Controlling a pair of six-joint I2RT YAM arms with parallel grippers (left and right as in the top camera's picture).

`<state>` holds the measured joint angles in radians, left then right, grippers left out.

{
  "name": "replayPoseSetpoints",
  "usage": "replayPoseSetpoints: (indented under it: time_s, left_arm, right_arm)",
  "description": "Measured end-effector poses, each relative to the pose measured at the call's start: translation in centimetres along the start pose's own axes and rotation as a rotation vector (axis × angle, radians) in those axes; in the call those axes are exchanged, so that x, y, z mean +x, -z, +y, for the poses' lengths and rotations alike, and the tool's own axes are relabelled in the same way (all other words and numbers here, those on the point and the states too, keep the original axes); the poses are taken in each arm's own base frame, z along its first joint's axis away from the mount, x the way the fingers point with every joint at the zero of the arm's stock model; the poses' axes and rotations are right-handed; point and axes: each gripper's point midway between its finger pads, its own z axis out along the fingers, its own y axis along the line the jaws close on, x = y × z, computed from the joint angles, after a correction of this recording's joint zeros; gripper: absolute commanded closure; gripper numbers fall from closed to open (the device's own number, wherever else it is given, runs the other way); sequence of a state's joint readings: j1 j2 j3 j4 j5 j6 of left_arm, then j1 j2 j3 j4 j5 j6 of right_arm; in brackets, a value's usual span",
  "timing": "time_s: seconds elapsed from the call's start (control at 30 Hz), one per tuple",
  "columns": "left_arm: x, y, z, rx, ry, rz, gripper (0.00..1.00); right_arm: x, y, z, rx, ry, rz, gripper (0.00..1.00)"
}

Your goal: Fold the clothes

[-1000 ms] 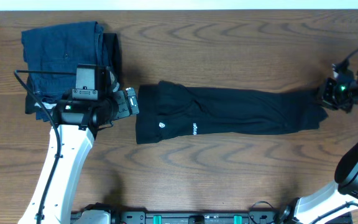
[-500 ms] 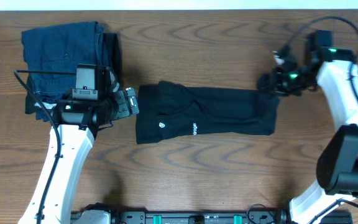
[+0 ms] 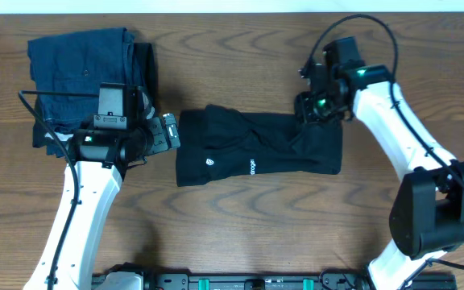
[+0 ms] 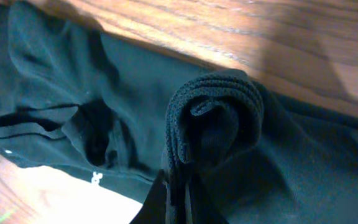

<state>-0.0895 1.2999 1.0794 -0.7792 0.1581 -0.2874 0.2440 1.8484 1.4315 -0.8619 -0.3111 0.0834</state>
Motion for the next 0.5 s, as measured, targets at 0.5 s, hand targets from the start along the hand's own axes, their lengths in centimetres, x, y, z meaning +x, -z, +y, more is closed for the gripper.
replayPoseSetpoints:
  time_s: [0.5]
  left_arm:
    - [0.0, 0.0, 0.0, 0.0, 0.0, 0.0, 0.02]
  right_arm:
    - [1.5, -5.4, 2.2, -0.022, 0.077, -0.067, 0.77]
